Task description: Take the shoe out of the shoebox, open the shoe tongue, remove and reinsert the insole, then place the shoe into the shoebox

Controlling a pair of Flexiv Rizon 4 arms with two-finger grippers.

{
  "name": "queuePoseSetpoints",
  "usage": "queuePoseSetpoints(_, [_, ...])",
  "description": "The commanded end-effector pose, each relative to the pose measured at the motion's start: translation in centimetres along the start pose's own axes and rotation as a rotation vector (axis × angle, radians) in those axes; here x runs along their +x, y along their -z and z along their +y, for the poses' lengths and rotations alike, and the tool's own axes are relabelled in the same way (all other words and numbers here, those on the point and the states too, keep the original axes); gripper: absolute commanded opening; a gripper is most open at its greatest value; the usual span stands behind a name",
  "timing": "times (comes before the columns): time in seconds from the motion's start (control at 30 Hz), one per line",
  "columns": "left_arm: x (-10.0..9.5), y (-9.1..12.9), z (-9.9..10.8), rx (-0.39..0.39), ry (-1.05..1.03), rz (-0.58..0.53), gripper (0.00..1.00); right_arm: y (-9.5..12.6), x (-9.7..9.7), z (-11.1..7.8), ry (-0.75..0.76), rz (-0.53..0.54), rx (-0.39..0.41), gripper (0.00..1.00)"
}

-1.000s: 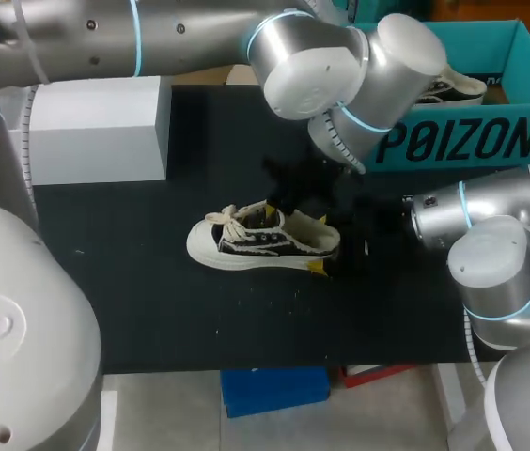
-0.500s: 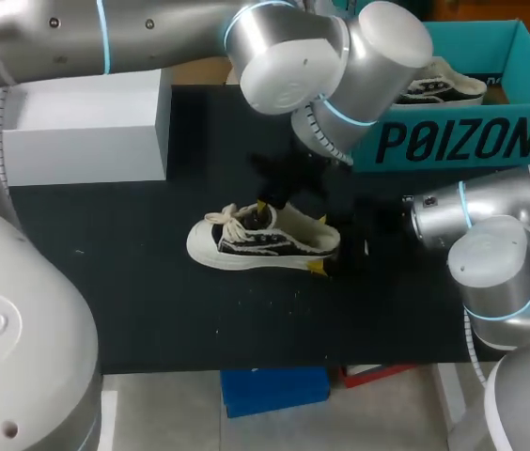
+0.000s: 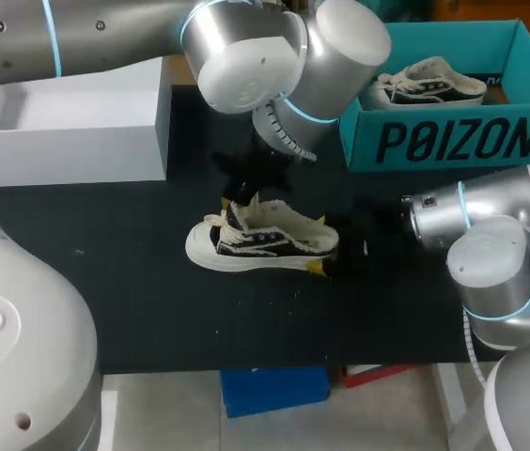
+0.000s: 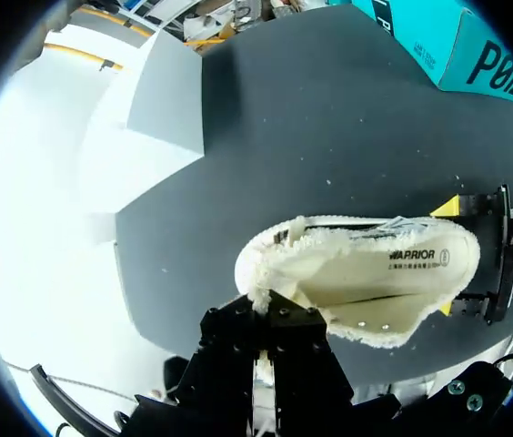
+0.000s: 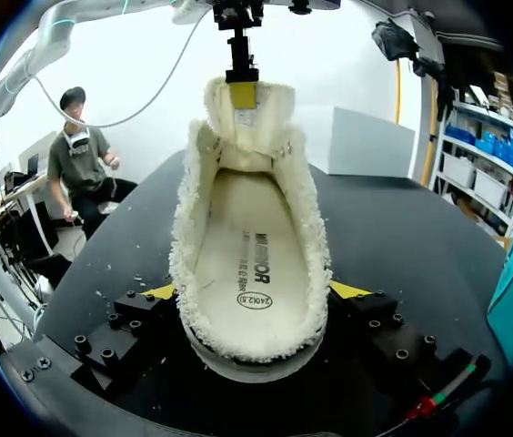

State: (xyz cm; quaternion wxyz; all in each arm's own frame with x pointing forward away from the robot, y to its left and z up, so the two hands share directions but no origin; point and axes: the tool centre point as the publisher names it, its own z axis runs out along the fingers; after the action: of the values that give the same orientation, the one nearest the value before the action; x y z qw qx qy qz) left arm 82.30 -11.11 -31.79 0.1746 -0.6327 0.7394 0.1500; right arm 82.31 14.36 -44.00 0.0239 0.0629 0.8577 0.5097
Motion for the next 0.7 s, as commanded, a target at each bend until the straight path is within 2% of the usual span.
queuePoseSetpoints(0.03, [-0.7,-1.1,0.4,-0.013,-0.004,0.017,0.0,-0.2,0.0,-0.1,-0.002,-0.003,0.003,0.0])
queuePoseSetpoints(0.07, [-0.7,-1.2,0.4,-0.014,-0.004,0.018,0.0,-0.2,0.0,-0.1,-0.002,-0.003,0.003,0.0])
queuePoseSetpoints(0.1, [-0.8,-1.3,0.5,-0.016,-0.003,0.018,0.35,-0.2,0.0,-0.1,-0.002,-0.003,0.003,0.0])
queuePoseSetpoints(0.13, [-0.9,-1.4,0.5,-0.019,0.0,0.023,0.48,-0.2,0.0,-0.1,-0.002,-0.003,0.003,0.0])
queuePoseSetpoints(0.2, [-1.3,-1.5,0.5,-0.022,0.008,0.027,0.54,-0.2,0.0,-0.1,-0.002,-0.003,0.003,0.0])
queuePoseSetpoints(0.23, [-1.5,-1.6,0.5,-0.023,0.014,0.029,0.91,-0.2,0.0,-0.1,-0.002,-0.003,0.003,0.0])
queuePoseSetpoints(0.27, [-1.8,-1.6,0.5,-0.023,0.017,0.03,1.0,-0.2,0.0,-0.1,-0.002,-0.003,0.003,0.0])
queuePoseSetpoints(0.7, [-5.6,-2.9,0.6,-0.035,0.097,0.033,1.0,-0.2,0.0,-0.1,-0.002,-0.003,0.003,0.0])
